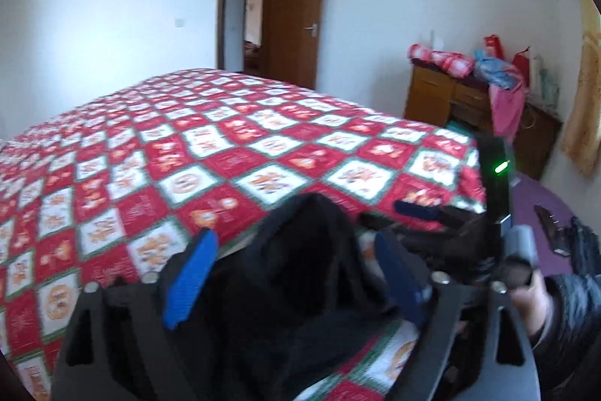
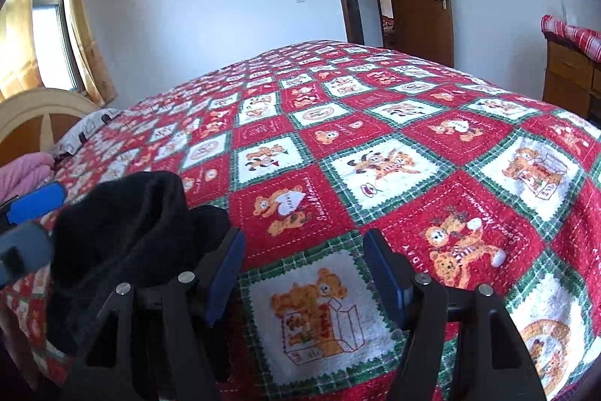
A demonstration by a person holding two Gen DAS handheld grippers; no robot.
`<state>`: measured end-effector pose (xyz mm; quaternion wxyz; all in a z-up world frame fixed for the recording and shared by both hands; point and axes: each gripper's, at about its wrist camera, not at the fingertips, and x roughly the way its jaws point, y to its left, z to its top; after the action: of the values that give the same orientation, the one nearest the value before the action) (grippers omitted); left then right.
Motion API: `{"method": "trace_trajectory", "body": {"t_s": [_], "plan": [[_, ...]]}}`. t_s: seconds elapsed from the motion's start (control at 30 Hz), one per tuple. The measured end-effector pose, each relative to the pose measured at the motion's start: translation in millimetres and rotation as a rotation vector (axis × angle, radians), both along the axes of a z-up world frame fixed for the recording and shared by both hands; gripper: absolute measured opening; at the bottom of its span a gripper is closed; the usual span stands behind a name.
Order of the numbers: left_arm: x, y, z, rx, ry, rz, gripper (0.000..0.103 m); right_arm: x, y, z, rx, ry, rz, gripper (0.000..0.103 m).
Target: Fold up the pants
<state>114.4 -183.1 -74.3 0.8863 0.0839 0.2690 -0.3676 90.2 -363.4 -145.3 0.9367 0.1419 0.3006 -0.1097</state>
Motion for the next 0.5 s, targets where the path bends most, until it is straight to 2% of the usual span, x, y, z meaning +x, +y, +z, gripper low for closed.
{"method": "trace_trajectory", "body": {"t_s": [0.1,0.17,0.2,0.23,0.3,0.37,0.43,0.5], "plan": [[6.1,32.8,-17.1,0.057,0.014,0.116,0.091,-10.8,6.5,17.9,0.048,-0.087,0.036,0.066],[10.9,52.8,-33.0,0.065,0.061,0.180,0.091,-17.2,23.6,36.2,0.020,-0.150,0.096,0.069],[13.6,56.8,-40.6,0.073,0.079,0.200,0.091,-19.8,36.2,43.8,-0.013,-0.168,0.131,0.078],[16.6,64.5,-50.0,0.089,0.101,0.236,0.091,-20.8,51.9,48.9,-0.049,-0.173,0.182,0.081],[20.0,69.9,-61.5,0.129,0.115,0.293,0.091,-20.0,80.6,49.1,-0.110,-0.140,0.276,0.081],[18.0,73.9,-67.0,0.128,0.121,0.305,0.092,-19.0,105.0,40.9,-0.162,-0.104,0.340,0.081],[15.2,75.7,-70.0,0.132,0.122,0.311,0.092,-17.6,120.7,32.4,-0.224,-0.079,0.358,0.081],[14.2,72.8,-73.1,0.152,0.114,0.315,0.092,-13.2,123.9,27.5,-0.244,-0.056,0.373,0.079]]}}
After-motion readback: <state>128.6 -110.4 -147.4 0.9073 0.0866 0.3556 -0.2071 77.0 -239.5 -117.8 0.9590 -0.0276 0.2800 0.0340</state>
